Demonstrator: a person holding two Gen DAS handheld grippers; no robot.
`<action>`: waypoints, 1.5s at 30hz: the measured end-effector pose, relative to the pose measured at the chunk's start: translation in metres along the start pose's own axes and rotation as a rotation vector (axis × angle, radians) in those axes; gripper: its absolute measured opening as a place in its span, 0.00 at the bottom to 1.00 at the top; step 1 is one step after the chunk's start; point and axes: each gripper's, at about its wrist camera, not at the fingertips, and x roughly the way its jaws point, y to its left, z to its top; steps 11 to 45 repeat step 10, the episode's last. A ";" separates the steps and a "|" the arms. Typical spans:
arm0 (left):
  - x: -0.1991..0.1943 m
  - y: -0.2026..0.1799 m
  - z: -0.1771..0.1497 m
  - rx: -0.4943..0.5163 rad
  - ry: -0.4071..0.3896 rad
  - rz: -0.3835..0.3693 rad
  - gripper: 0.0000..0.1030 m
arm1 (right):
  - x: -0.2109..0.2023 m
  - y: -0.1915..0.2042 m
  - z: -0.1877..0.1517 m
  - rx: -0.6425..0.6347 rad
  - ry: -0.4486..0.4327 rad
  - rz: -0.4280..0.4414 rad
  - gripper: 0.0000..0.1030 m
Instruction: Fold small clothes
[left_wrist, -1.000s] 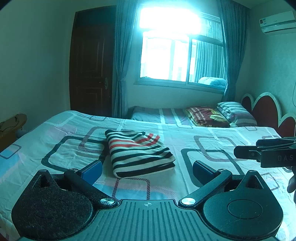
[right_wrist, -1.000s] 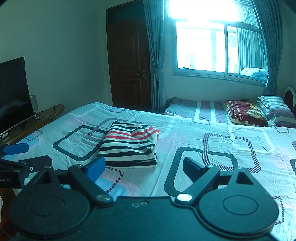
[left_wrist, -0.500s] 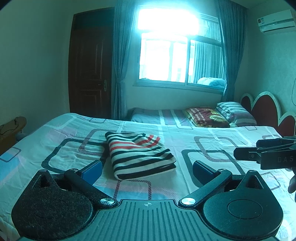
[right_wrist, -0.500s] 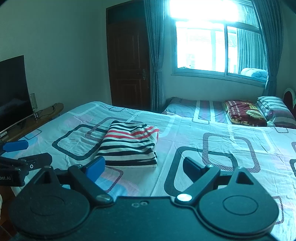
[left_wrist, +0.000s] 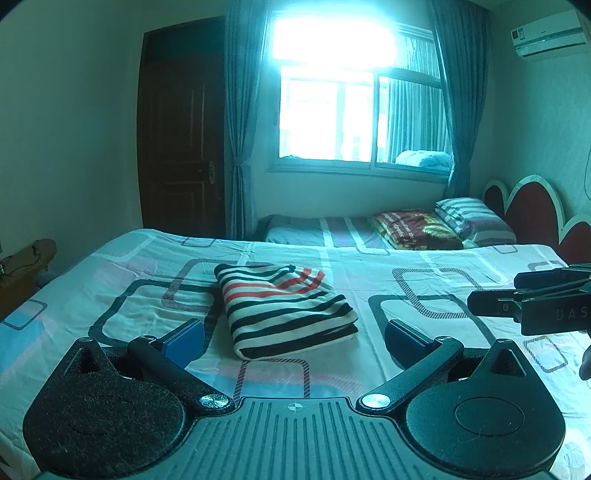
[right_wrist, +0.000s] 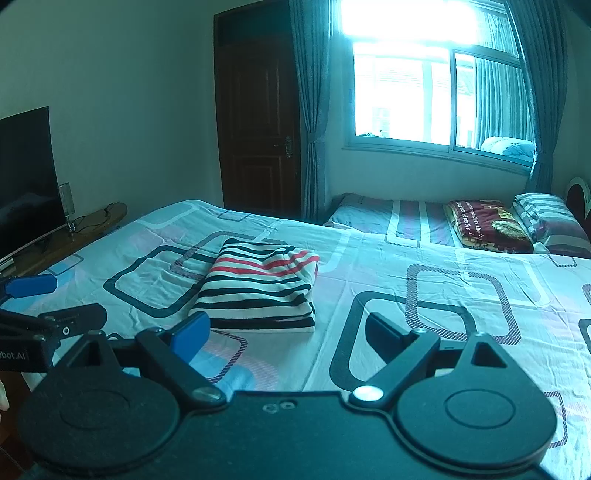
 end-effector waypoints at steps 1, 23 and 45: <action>0.000 0.000 0.000 -0.005 -0.002 -0.005 1.00 | 0.000 0.000 0.000 0.001 -0.002 -0.001 0.88; -0.005 0.005 0.001 -0.039 -0.033 -0.022 1.00 | 0.003 0.005 0.001 -0.007 -0.001 0.010 0.88; -0.005 0.005 0.001 -0.039 -0.033 -0.022 1.00 | 0.003 0.005 0.001 -0.007 -0.001 0.010 0.88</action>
